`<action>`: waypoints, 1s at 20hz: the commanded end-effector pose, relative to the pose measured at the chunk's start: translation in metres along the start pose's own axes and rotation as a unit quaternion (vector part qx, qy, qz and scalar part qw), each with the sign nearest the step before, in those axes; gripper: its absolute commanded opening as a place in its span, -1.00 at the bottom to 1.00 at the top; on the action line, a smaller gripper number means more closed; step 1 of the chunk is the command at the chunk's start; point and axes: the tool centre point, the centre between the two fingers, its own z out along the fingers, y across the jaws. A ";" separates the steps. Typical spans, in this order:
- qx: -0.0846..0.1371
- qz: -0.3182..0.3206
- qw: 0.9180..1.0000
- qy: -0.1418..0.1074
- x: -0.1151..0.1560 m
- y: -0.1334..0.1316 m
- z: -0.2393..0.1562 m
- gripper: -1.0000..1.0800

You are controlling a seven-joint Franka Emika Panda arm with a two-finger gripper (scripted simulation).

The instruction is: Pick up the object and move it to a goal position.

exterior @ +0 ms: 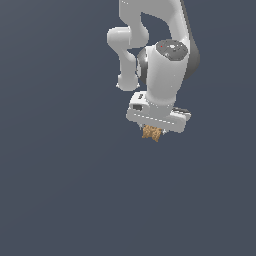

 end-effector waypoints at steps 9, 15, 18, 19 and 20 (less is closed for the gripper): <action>0.000 0.000 1.000 -0.001 0.024 -0.035 -0.088 -1.00; 0.000 0.000 1.000 -0.001 0.036 -0.051 -0.127 -1.00; 0.000 0.000 1.000 -0.001 0.041 -0.058 -0.144 -1.00; 0.000 0.000 1.000 -0.001 0.042 -0.060 -0.149 -1.00; 0.000 0.000 1.000 -0.001 0.044 -0.062 -0.154 -1.00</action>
